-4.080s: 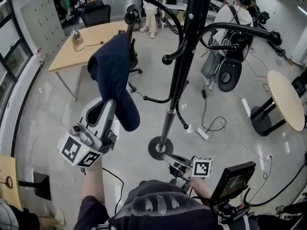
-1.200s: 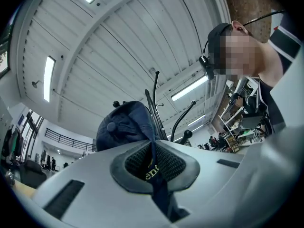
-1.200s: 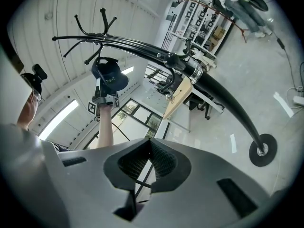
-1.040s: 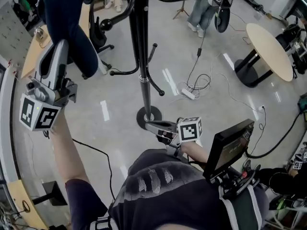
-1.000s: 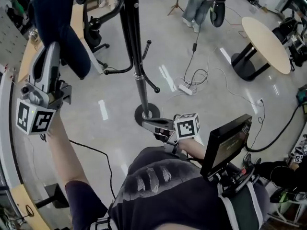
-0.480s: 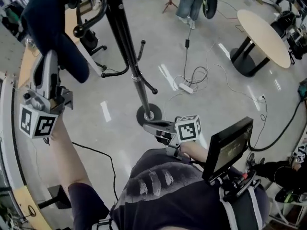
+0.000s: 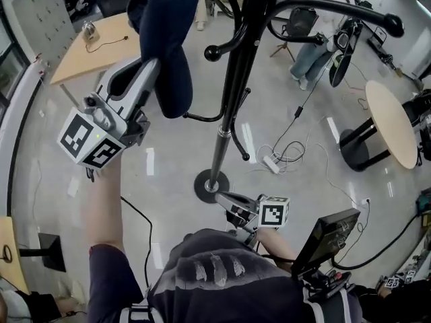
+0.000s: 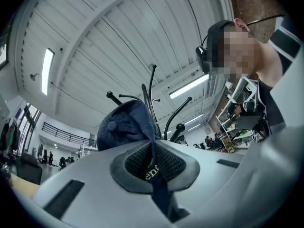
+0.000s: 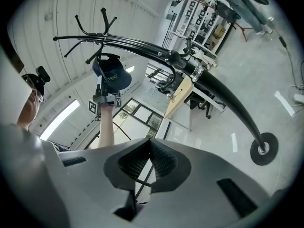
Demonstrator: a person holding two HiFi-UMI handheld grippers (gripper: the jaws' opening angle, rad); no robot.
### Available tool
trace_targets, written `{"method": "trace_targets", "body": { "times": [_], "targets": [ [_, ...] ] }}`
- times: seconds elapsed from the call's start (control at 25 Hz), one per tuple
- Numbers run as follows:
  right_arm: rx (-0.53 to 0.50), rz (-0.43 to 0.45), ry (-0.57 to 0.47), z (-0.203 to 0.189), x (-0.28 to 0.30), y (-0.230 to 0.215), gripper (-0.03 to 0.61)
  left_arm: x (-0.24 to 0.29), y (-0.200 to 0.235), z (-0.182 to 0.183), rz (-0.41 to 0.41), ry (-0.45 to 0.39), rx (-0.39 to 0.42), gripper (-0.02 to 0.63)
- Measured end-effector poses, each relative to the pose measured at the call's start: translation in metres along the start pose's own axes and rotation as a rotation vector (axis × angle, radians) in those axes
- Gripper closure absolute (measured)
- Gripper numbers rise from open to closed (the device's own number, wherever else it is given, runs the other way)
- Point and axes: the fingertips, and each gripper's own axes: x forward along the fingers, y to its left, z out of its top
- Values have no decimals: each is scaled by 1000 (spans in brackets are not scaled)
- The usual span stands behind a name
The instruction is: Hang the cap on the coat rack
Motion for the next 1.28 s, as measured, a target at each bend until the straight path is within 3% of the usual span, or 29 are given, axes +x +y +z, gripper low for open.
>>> {"method": "trace_targets", "body": {
  "times": [1.28],
  "targets": [
    [3,-11,-10,8,-3,0,574,8,-17,-22,-66,32,-41,589]
  ]
}}
